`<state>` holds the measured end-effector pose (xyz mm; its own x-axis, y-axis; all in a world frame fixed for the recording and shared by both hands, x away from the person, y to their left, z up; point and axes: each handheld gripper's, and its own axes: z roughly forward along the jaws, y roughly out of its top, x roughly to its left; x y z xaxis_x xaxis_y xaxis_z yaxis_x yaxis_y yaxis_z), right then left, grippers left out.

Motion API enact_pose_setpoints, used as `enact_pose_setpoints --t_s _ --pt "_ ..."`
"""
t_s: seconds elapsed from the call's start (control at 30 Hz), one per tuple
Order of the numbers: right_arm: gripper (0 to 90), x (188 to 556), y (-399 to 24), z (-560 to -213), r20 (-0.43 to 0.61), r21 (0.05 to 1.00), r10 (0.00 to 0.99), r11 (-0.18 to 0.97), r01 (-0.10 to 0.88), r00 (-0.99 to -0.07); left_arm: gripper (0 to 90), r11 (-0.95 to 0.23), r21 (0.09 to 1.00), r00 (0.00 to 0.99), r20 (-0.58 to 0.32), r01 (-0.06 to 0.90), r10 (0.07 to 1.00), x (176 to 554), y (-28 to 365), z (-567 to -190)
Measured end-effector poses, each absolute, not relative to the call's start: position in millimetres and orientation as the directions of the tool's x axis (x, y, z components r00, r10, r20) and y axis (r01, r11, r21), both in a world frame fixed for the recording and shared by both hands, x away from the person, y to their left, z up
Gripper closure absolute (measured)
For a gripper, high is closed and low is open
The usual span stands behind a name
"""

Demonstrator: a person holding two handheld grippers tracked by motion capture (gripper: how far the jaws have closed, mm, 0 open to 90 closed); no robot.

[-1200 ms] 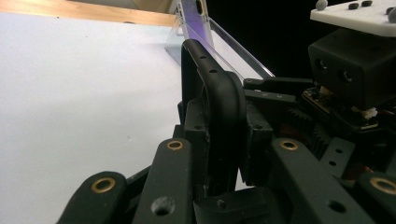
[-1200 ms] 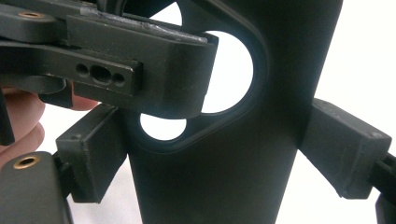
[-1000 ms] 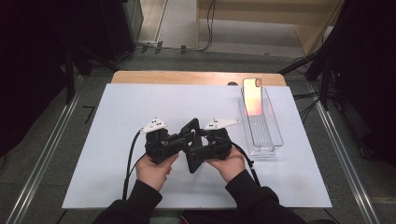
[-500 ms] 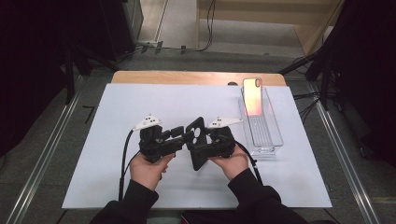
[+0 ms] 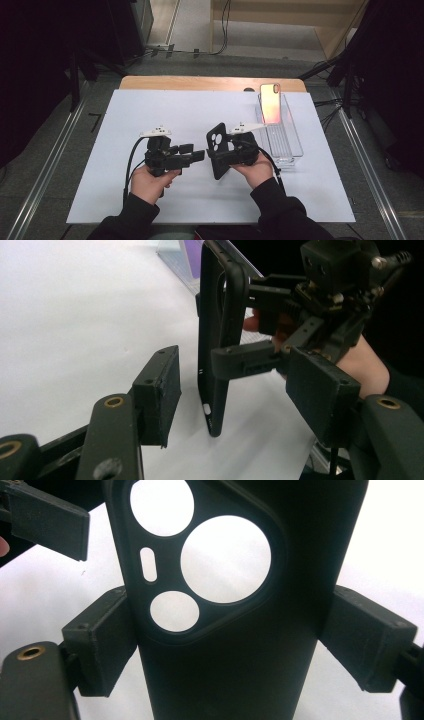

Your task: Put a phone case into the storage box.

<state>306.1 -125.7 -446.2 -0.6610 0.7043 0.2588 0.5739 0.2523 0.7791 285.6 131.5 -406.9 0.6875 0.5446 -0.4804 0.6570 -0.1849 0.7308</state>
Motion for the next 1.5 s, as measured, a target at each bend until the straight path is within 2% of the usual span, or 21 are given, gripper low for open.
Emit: enact_pose_setpoints --t_s 0.07,0.27,0.5,0.73,0.8,1.5 --pt "11.4 307 -128 -446 0.265 0.777 0.700 0.252 0.577 -0.663 34.9 -0.227 0.714 0.704 -0.488 0.662 0.517 287 133 -409" --pt "11.4 307 -133 -444 0.266 0.779 0.683 0.263 0.569 -0.680 34.6 -0.357 0.686 0.750 -0.435 0.635 0.499 289 136 -418" --pt "11.4 305 -137 -439 0.269 0.779 0.671 0.269 0.566 -0.690 32.6 -0.472 0.693 0.827 -0.352 0.545 0.439 285 138 -425" --pt "11.4 303 -143 -435 0.269 0.783 0.657 0.276 0.557 -0.704 32.3 -0.494 0.699 0.847 -0.338 0.517 0.410 286 145 -430" --pt "11.4 302 -145 -434 0.269 0.784 0.656 0.276 0.555 -0.705 28.5 -0.493 0.693 0.843 -0.346 0.525 0.411 287 146 -432" --pt "11.4 305 -166 -417 0.268 0.787 0.662 0.268 0.556 -0.699 28.4 -0.487 0.666 0.806 -0.319 0.565 0.498 275 188 -450"
